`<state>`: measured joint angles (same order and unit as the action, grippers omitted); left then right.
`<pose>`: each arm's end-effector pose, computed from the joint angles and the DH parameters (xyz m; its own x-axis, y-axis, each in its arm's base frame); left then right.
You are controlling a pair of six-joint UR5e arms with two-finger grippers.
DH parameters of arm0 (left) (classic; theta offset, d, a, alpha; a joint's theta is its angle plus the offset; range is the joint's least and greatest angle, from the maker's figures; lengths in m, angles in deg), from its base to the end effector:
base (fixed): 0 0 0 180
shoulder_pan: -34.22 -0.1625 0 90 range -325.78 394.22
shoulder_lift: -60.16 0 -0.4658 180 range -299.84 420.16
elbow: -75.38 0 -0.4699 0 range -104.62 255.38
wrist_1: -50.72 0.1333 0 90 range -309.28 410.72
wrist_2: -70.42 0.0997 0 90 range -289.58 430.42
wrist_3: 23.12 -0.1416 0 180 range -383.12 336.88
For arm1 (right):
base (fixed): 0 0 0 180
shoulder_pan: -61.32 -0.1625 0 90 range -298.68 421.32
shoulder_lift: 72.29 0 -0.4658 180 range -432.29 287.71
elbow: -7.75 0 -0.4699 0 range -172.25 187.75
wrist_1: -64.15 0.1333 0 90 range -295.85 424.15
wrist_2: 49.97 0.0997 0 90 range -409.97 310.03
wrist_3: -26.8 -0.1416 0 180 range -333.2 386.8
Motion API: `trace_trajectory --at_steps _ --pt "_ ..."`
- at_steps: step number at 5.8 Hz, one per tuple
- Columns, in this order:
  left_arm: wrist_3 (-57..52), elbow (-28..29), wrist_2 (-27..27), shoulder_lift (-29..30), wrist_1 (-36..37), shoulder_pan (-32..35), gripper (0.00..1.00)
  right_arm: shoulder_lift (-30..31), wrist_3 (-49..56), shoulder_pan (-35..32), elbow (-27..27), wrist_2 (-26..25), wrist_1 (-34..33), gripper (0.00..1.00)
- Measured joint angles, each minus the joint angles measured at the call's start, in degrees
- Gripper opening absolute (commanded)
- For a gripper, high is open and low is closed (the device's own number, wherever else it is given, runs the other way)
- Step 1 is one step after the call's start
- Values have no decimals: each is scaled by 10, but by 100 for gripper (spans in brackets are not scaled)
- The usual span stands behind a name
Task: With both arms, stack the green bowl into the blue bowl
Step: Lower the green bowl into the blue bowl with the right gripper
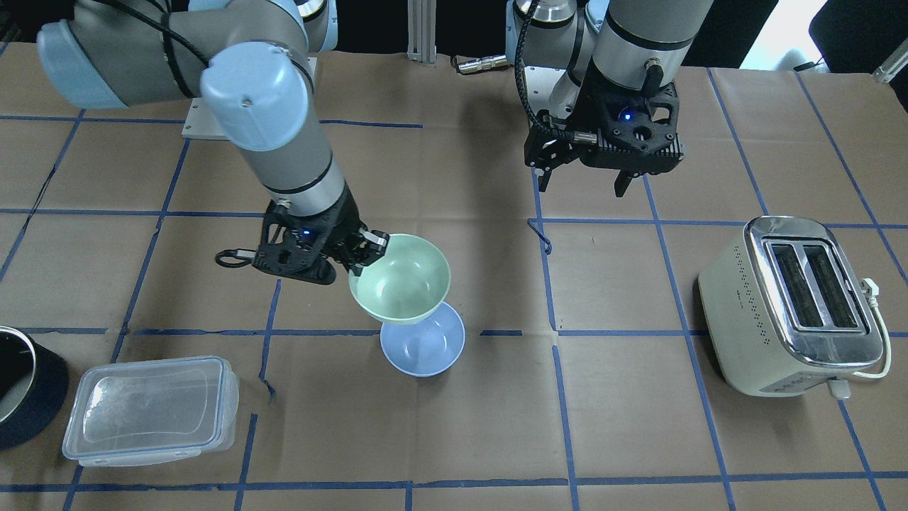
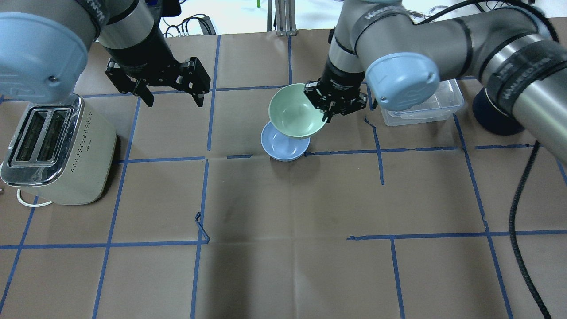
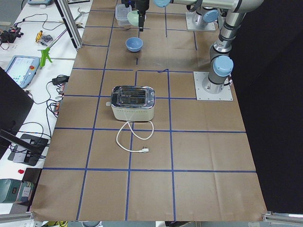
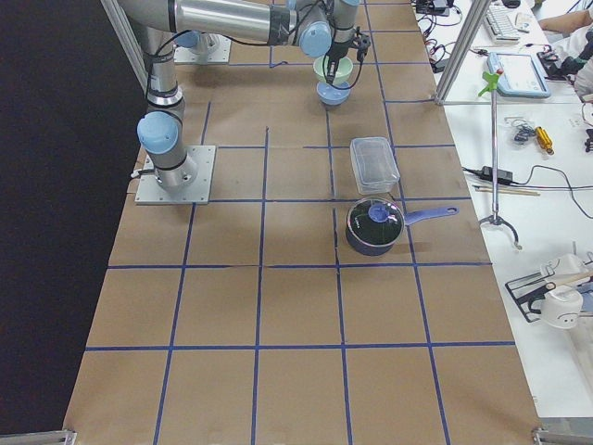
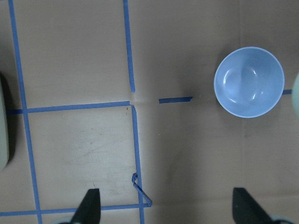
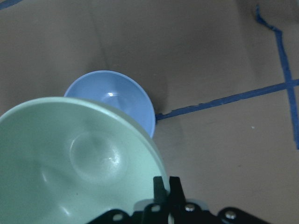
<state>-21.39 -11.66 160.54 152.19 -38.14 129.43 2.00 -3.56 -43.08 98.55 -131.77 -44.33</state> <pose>-0.1861 -0.5766 0.4977 -0.9982 0.0606 -0.0010 0.0606 0.9975 -0.0362 0.3181 -0.6215 0.3407 -0.9518 0.2728 -0.1404 0.2695 0.9621 0.0424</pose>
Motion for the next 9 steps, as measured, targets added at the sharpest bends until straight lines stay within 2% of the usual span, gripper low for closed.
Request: trace_trajectory --at_steps 1,3,6,7,8,9 --pt "1 0 1 -1 0 0 98 -26 -24 -21 1 0 -30 6" --pt "2 1 2 -1 0 0 98 -68 0 -16 6 -6 -64 6" --pt "3 1 1 -3 -3 -1 98 -84 13 -1 52 -1 -128 7" --pt "4 1 1 -3 -3 -1 98 -85 12 -1 57 0 -142 48" --pt "4 2 1 -4 -3 -2 98 -88 11 -1 57 1 -153 99" --pt "4 2 1 -5 -4 -2 98 -90 10 -1 54 1 -157 100"
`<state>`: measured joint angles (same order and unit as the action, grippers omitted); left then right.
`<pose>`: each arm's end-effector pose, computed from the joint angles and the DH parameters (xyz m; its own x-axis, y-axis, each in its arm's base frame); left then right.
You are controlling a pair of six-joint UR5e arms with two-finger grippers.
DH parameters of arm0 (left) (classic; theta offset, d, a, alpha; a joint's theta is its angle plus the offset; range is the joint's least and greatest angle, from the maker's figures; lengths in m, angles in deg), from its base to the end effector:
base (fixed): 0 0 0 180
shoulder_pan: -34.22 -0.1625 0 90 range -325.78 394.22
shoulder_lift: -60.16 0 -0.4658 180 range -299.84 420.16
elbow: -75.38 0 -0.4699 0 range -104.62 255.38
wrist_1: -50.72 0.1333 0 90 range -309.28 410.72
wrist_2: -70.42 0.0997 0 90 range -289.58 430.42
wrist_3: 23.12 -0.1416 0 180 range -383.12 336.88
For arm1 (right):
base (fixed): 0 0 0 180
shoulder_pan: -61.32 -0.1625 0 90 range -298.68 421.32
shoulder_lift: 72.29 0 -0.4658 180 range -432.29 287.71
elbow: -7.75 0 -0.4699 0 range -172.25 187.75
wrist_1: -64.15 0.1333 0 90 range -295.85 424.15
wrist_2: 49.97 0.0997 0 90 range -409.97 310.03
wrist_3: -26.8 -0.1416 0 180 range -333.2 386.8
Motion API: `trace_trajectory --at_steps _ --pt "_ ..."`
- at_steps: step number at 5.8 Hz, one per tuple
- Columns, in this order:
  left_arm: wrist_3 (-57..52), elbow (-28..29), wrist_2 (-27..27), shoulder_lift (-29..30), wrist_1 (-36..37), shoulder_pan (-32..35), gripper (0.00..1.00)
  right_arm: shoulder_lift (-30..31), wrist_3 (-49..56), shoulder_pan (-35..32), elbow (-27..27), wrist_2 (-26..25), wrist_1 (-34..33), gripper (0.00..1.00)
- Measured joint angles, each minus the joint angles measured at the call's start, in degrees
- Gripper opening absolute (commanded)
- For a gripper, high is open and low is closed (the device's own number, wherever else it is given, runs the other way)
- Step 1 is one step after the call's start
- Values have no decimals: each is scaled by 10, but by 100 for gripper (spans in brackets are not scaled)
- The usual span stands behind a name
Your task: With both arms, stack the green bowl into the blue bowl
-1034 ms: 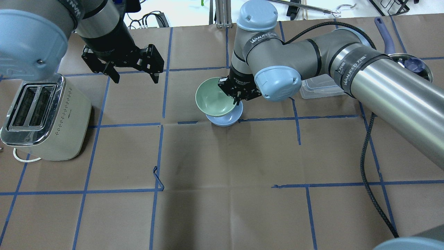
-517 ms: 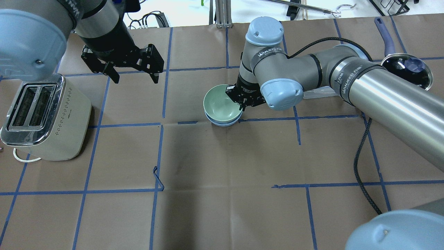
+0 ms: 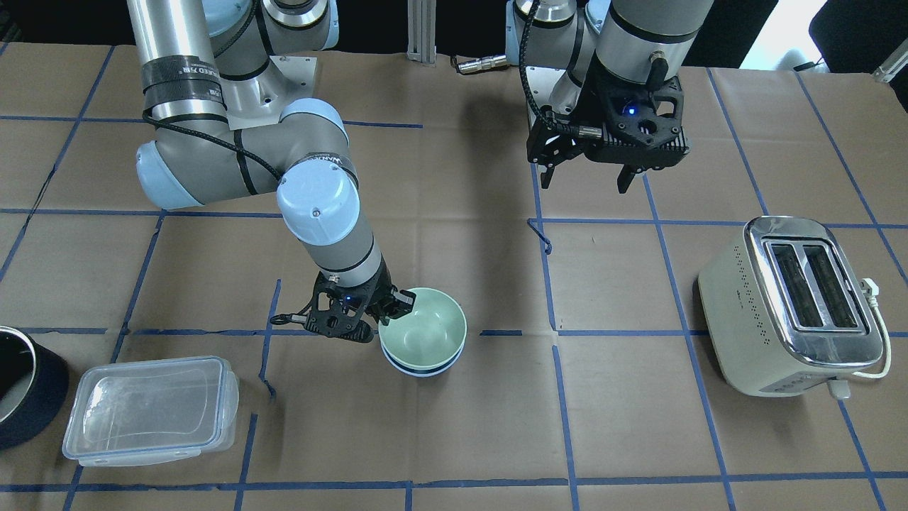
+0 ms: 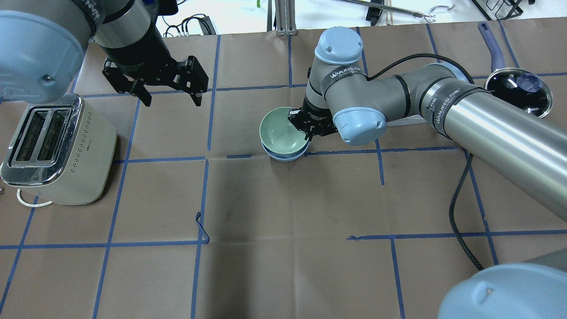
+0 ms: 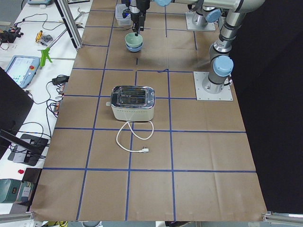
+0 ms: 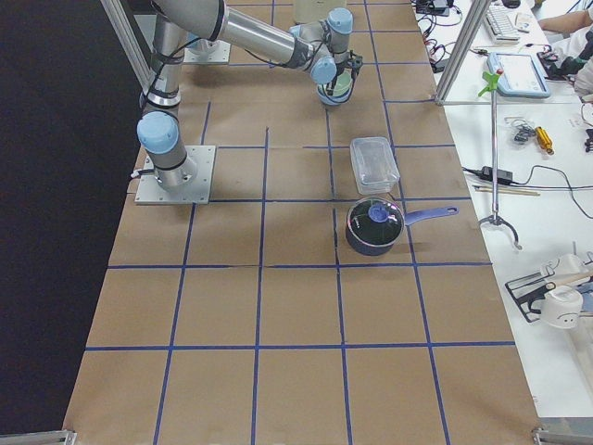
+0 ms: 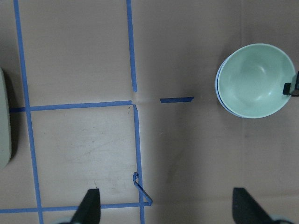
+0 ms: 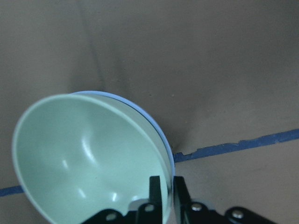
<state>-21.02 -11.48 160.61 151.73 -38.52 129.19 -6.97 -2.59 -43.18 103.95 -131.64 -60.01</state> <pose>-0.1833 -0.5741 0.5036 -0.9987 0.0500 -0.0018 0.0500 0.9979 -0.0407 0.3255 -0.6444 0.2104 -0.9555 0.2515 -0.1541 0.2513 0.9677 0.0211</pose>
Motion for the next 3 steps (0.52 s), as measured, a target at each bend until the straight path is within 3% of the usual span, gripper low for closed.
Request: trace_trajectory --at_steps 2,3 --pt "0 0 1 -2 -1 -2 98 8 1 8 -40 -2 28 100" --pt "0 0 0 -3 -1 -2 98 27 21 26 -80 -3 104 100"
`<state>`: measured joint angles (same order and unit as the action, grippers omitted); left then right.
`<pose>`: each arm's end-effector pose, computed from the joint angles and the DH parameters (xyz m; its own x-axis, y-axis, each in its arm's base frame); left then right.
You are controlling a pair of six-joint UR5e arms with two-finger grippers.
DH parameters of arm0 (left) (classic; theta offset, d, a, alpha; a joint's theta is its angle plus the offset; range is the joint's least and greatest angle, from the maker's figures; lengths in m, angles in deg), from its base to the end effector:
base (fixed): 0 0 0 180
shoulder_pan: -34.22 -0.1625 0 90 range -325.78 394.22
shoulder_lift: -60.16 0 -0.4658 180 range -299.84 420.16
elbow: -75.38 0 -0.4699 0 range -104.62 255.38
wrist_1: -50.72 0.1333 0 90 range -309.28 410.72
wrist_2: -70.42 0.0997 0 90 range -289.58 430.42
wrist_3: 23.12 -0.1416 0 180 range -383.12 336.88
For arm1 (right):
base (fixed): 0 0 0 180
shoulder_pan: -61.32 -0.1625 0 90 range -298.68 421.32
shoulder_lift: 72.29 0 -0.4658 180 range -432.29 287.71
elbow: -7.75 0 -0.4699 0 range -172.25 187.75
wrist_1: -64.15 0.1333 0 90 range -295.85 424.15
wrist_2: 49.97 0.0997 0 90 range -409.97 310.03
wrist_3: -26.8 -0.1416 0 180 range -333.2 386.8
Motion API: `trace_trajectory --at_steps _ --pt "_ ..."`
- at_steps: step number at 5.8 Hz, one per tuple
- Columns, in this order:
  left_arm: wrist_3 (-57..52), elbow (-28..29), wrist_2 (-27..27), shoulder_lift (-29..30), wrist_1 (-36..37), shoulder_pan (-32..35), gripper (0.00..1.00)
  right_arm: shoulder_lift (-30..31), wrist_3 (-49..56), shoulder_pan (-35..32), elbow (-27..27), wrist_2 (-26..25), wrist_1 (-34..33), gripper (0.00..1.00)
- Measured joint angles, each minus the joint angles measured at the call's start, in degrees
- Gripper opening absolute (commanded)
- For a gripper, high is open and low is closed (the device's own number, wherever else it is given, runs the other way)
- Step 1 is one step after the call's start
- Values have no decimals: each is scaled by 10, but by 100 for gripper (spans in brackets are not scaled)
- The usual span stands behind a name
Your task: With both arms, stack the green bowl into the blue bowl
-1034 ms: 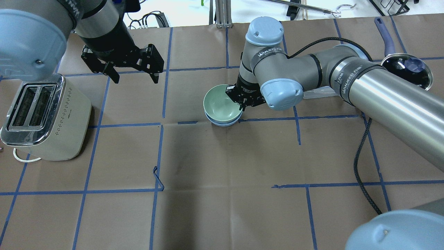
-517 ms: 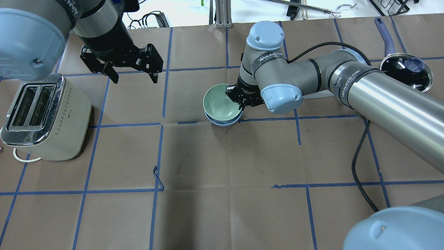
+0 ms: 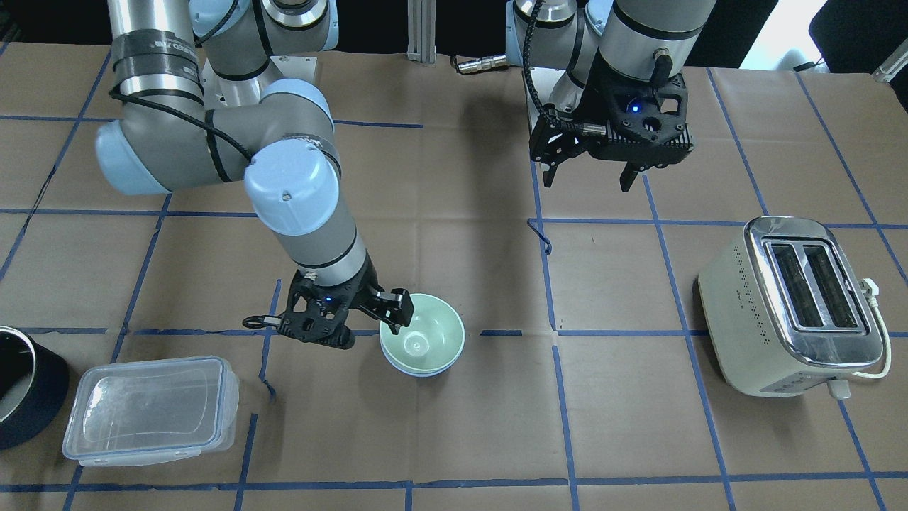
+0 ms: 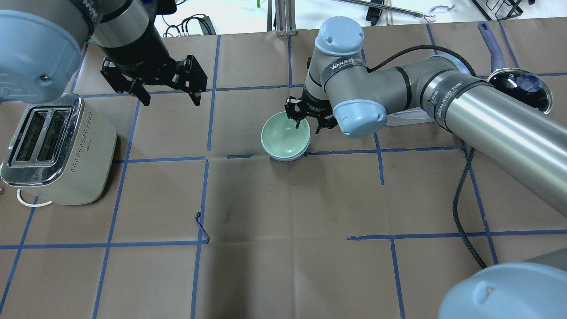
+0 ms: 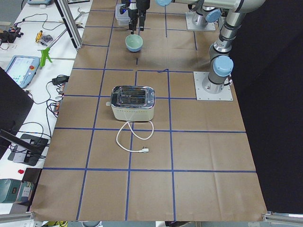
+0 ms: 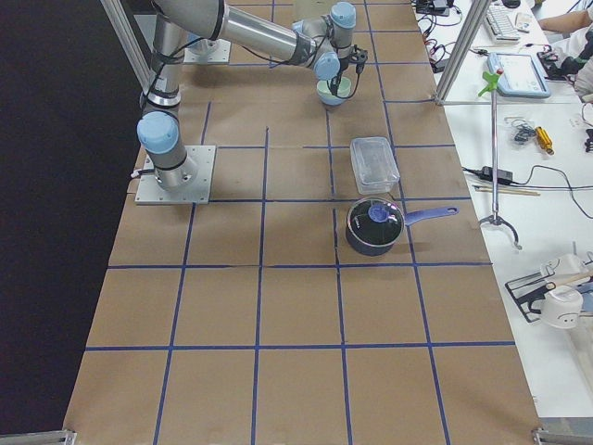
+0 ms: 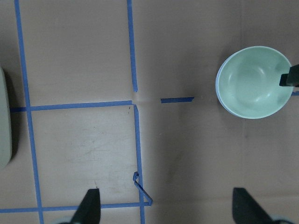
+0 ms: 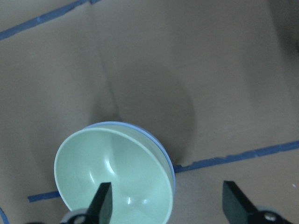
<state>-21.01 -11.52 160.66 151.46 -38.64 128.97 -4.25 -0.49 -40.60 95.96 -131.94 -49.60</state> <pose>-0.1808 -0.5729 0.5057 -0.9989 0.0459 -0.0026 0.0460 0.9980 -0.0427 0.2992 -0.6763 0.2988 -0.9539 0.2584 -0.1525 0.2602 0.9655 0.0084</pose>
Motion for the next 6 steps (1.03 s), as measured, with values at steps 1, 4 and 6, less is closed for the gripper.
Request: trace_trajectory --at_steps 1,4,6 --pt "0 0 -1 0 0 0 98 34 47 27 -31 -3 91 100" --pt "0 0 -2 -1 0 1 98 152 207 116 -48 -58 308 100" --pt "0 0 -2 -1 0 1 98 189 217 120 -37 -77 350 100"
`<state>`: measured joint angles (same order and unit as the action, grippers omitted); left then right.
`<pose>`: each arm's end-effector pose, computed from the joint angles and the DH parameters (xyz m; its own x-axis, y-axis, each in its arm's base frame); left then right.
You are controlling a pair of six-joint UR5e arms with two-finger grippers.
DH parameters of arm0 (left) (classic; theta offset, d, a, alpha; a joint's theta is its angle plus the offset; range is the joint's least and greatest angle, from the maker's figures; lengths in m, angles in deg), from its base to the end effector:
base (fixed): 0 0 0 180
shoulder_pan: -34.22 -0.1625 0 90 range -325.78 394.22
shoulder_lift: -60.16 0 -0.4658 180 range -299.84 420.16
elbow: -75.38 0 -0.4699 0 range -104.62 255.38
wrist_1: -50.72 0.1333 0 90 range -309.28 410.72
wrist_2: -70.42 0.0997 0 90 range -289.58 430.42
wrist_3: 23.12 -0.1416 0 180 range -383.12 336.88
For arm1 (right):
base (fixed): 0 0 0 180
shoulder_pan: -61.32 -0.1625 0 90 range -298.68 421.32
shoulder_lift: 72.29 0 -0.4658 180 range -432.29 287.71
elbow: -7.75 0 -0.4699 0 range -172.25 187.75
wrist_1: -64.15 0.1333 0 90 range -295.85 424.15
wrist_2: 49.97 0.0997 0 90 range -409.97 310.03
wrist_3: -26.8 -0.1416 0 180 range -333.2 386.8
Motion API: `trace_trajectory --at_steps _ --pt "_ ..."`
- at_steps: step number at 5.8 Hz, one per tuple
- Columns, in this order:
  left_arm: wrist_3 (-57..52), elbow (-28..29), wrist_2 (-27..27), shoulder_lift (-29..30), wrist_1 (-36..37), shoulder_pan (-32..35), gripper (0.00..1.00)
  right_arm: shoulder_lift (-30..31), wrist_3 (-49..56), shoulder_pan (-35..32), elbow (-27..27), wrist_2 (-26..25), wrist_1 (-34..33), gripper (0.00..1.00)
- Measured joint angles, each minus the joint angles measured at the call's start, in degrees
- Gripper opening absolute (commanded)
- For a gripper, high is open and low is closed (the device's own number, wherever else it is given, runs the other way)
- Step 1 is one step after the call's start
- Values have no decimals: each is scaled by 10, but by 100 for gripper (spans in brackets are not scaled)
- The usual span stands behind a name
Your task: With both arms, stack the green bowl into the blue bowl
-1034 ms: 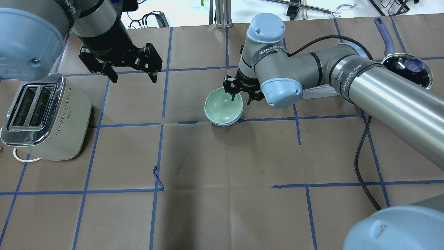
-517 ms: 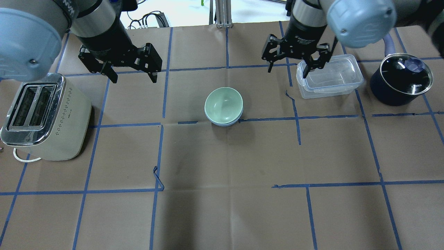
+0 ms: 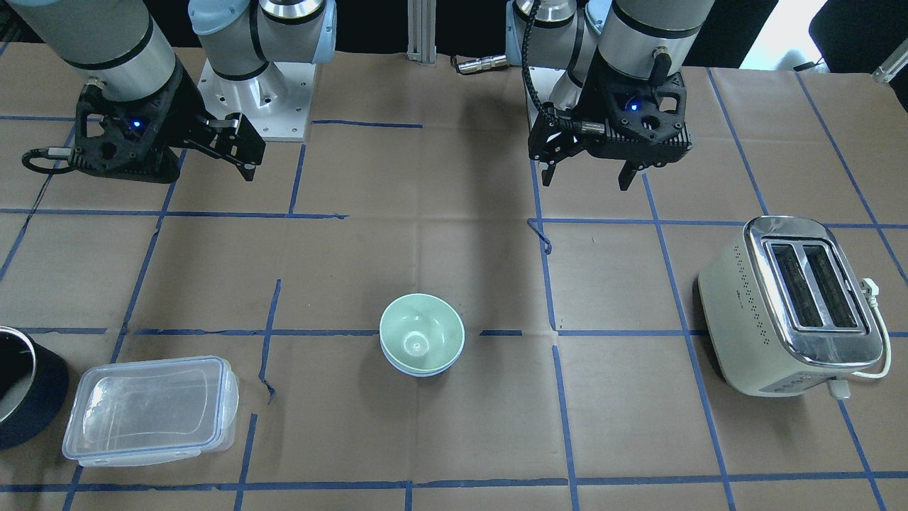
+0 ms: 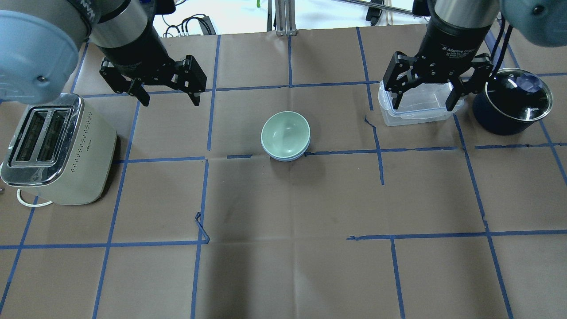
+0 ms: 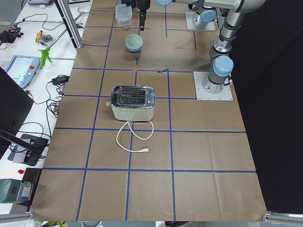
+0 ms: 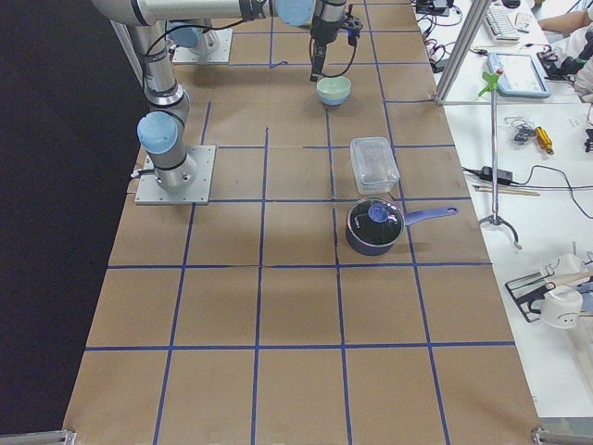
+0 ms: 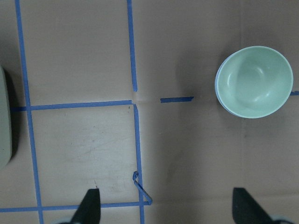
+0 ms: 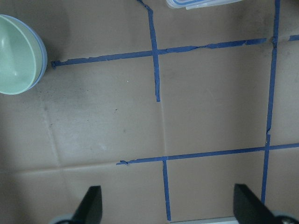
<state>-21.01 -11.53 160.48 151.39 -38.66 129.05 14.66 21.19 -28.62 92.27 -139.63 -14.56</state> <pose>-0.1820 -0.5721 0.5063 -0.9989 0.0474 0.0005 0.0474 0.9979 -0.0433 0.1335 -0.5711 0.4923 -0.9951 0.0985 0.0092 0.0988 0.9831 0.1539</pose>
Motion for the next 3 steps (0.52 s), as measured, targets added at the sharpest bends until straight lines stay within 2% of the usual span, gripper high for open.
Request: trace_trajectory --at_steps 3 --pt "1 0 1 0 0 0 98 5 -5 -9 5 -15 -2 100"
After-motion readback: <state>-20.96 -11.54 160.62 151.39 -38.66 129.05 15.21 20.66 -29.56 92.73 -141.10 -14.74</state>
